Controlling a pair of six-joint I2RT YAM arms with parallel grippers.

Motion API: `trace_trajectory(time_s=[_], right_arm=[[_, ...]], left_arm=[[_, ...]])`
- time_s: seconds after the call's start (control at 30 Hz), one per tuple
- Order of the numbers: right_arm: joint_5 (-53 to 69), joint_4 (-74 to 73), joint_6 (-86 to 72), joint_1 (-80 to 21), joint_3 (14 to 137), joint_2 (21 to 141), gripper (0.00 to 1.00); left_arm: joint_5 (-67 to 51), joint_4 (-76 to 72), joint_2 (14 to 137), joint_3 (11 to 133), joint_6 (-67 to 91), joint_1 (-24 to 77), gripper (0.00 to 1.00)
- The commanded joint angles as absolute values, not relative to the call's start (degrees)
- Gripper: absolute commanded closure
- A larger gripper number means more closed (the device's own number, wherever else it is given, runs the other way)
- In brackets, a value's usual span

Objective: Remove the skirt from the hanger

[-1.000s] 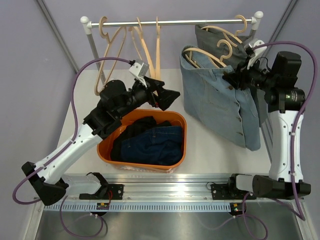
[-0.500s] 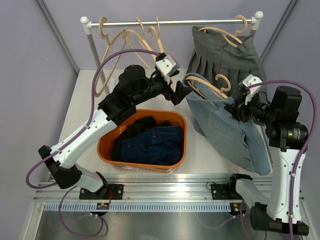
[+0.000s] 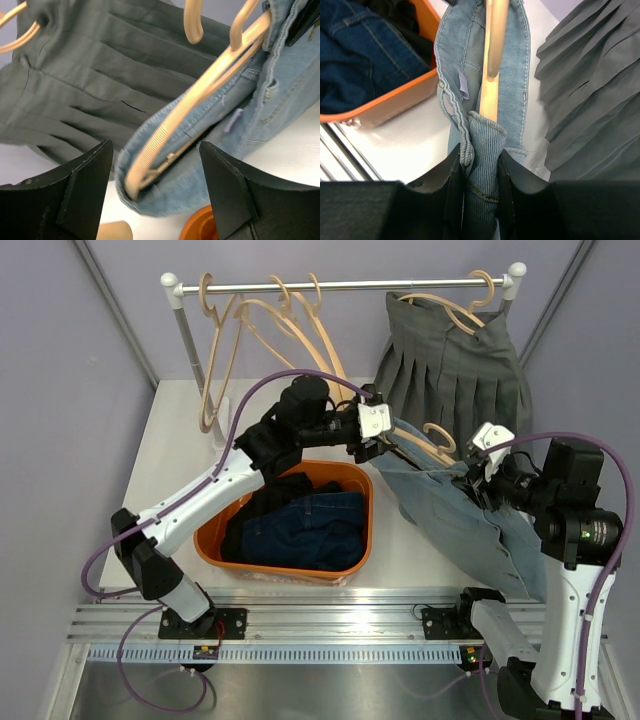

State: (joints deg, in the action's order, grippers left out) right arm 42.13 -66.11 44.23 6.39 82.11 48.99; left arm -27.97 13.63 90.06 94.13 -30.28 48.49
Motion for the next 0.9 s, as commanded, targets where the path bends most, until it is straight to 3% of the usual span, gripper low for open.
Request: trace_trajectory(time_s=[0.0, 0.1, 0.27, 0.87], right_arm=[[43.15, -67.93, 51.15, 6.59, 85.08, 48.25, 1.0], [42.98, -68.99, 52.47, 6.59, 85.34, 47.81, 1.0], [43.59, -70.57, 54.4, 6.59, 86.92, 47.99, 1.0], [45.96, -77.52, 59.76, 6.59, 92.11, 48.51, 1.0]], left_arm=[[-32.69, 11.78, 92.54, 97.91, -37.88, 48.95, 0.29], [-35.33, 13.09, 93.43, 97.74, -39.46, 49.83, 0.36], [-34.72, 14.76, 94.3, 95.19, -42.18, 52.47, 0.57], [-31.99, 14.59, 97.65, 95.18, -44.56, 53.61, 0.68]])
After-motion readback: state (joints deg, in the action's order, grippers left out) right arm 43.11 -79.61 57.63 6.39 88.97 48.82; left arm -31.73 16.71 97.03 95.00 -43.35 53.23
